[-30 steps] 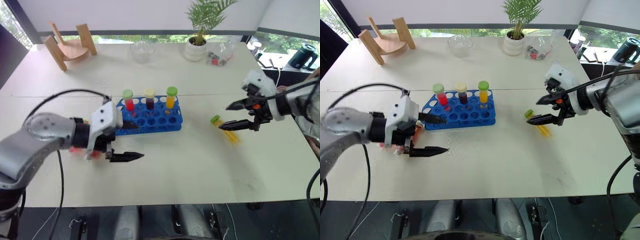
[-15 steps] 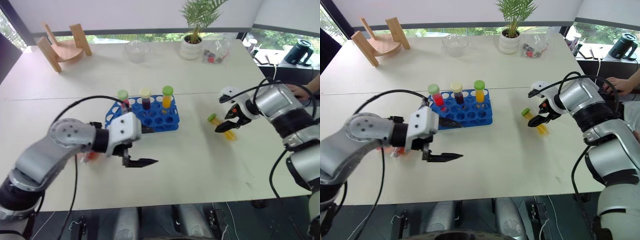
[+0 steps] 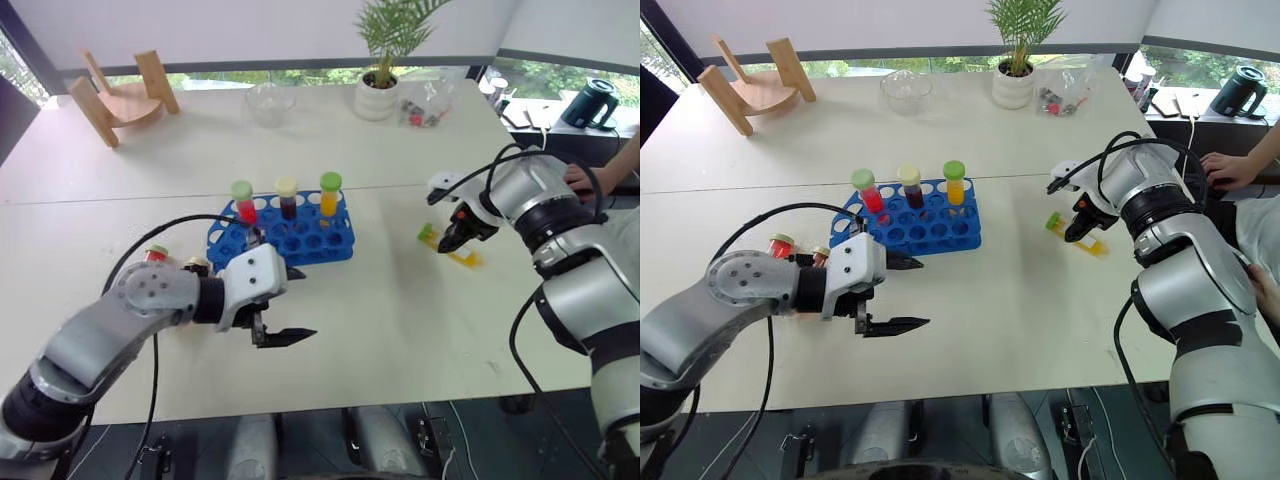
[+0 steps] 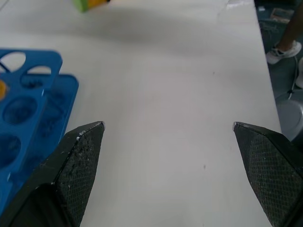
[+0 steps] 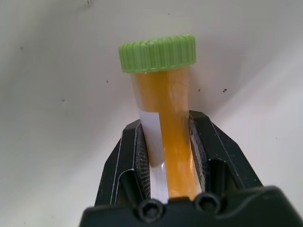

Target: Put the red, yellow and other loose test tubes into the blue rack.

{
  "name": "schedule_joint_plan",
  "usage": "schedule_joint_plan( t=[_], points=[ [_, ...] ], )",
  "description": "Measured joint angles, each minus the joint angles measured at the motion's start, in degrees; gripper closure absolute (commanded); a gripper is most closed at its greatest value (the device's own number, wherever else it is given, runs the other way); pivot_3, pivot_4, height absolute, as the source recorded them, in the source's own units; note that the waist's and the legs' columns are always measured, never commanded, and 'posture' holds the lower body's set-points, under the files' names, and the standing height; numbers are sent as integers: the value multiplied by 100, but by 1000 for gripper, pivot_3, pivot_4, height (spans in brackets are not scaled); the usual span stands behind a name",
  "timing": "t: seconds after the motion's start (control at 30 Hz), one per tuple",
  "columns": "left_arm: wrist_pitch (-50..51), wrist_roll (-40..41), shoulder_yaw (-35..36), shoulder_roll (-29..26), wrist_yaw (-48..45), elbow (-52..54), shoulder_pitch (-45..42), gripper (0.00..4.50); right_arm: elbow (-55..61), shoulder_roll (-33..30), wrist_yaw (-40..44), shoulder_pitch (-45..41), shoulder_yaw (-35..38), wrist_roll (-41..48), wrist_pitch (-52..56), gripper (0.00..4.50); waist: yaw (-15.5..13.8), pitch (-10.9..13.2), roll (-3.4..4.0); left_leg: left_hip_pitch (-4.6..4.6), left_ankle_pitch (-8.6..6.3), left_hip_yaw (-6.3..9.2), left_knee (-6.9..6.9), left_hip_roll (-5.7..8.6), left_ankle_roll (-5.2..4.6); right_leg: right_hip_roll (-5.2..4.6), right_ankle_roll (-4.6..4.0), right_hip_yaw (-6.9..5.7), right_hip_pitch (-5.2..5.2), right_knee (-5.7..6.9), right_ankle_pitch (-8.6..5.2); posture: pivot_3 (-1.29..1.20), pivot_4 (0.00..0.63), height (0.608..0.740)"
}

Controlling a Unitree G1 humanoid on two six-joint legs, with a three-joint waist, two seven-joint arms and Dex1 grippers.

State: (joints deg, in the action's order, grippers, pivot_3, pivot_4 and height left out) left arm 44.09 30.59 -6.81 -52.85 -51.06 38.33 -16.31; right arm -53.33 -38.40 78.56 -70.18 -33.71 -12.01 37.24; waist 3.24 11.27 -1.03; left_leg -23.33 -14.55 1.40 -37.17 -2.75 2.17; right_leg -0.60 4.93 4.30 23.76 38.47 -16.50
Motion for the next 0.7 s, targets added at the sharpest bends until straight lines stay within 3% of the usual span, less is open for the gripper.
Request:
schedule_joint_plan(
  t=[0.1,0.17,0.23,0.33,0.4,0.5,0.7],
  points=[
    [-22,125,444,-156,-156,-108,231,0,923,0,55,324,888,629,167,3719,38,1,3,-1,0,2,5,-1,0,0,0,0,2,2,0,0,150,740],
    [-6,328,810,-218,-285,-225,364,0,2314,51,-34,998,1876,1372,107,3719,33,1,2,-5,0,17,7,-2,0,3,-1,-11,0,2,-3,0,150,740],
    [68,596,1240,-260,-420,-386,467,0,3967,529,-501,1933,3018,2255,139,3719,-9,1,2,-11,0,32,11,-3,0,5,-2,-21,0,1,-6,0,150,740],
    [154,757,1630,-579,-685,-812,484,0,5782,1469,-1584,2893,3837,3024,557,3719,-59,0,1,-10,1,32,6,-2,2,4,-2,-22,0,9,-6,0,150,740],
    [143,745,1779,-766,-856,-1117,476,0,6423,1971,-2185,3288,3921,3309,708,3719,-66,3,5,-7,9,25,6,3,17,-3,-1,-19,1,15,-5,0,150,740],
    [44,652,1647,-991,-1186,-1510,277,0,6772,2831,-3241,3850,3781,3129,10,3719,-82,0,1,-4,26,23,5,4,47,-2,-2,-19,-3,14,-6,0,150,740],
    [-63,500,1417,-1194,-1532,-1806,-190,0,6143,3233,-4146,4274,3358,2590,-1392,3719,-72,-1,-1,-3,36,20,7,4,64,-1,-3,-14,-4,11,-4,0,150,740]
  ],
)
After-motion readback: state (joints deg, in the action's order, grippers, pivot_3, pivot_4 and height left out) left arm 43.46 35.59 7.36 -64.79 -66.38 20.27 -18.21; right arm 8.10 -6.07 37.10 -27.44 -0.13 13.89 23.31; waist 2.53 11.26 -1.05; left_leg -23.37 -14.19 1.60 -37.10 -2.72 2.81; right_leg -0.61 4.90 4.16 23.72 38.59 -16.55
